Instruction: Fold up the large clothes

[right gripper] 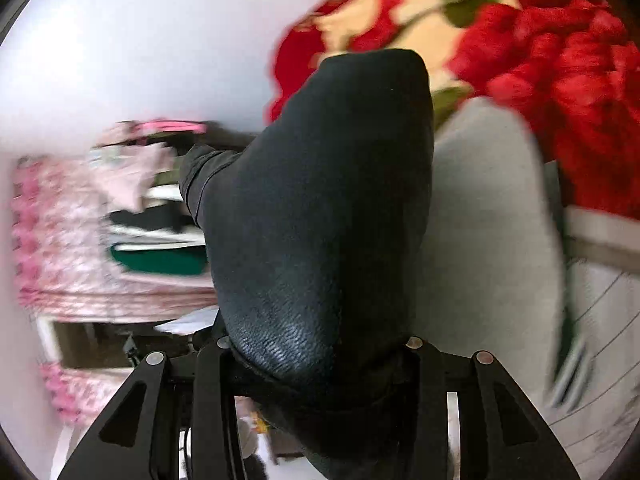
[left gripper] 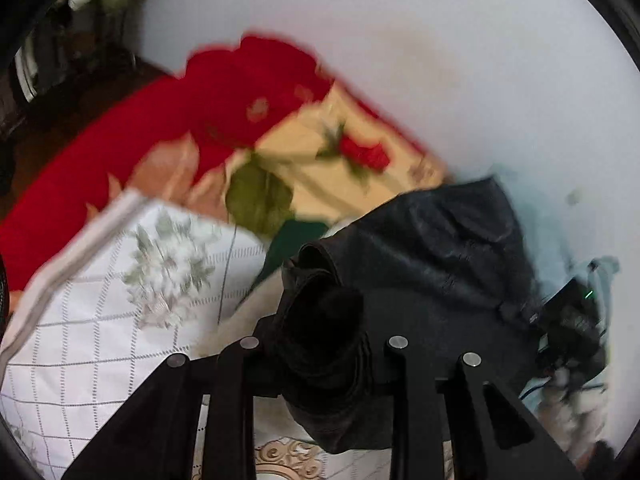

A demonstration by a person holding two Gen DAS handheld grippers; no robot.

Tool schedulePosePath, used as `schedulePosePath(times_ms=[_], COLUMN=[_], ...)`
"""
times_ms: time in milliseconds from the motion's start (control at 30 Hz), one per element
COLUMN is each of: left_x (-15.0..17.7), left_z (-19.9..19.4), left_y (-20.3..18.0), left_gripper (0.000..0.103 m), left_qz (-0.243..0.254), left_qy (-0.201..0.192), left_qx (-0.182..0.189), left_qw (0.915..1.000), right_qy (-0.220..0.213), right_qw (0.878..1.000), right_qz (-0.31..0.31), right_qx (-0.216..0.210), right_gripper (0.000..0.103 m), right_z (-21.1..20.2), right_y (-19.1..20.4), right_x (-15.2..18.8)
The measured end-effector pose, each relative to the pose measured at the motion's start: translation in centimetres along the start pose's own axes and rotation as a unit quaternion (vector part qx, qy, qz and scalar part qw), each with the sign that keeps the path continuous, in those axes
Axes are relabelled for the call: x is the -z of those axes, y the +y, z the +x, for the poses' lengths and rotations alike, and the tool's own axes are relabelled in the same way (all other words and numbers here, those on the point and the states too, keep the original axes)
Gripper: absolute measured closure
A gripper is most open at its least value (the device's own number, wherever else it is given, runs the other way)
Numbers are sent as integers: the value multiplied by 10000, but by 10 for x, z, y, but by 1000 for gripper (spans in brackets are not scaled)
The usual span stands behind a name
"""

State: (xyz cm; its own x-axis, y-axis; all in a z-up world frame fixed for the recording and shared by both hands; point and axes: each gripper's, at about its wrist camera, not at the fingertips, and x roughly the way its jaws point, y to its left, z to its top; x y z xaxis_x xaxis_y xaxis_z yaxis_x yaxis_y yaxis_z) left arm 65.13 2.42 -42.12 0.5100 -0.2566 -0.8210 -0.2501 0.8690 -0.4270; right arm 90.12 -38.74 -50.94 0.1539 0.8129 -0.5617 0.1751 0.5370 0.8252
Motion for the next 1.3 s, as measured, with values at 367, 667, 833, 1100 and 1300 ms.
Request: schedulePosePath(times_ms=[367,667,833,1100,1300], left_x=[19,28,39,70,101], left_z=[25,-32,-90,-209,-299], left_y=[-10,-34,-56,-91,-113], left_gripper=[25,7,5,5,5], left_qz=[882,1575,1736,2045,2307], left_qy=[267,-146,-495,-748,-830], left_qx=[-868,-1292,-1421,-1242,-1196], left_qw=[9920,9789,9732,9681,9621], right_qy=[-381,-1531,-1920,-2412,-2773], right_qw=[9793,8752,8380,8230,8130], right_qz=[-700,-1499,-1684,-1655,-1572], right_qx=[1861,4337,4822,4870,4872], right_gripper=[22,2,1,0,0], right_z=[19,1,-20,-91,-160], right_y=[12,70,110,194,249], right_x=[5,99,181,312,397])
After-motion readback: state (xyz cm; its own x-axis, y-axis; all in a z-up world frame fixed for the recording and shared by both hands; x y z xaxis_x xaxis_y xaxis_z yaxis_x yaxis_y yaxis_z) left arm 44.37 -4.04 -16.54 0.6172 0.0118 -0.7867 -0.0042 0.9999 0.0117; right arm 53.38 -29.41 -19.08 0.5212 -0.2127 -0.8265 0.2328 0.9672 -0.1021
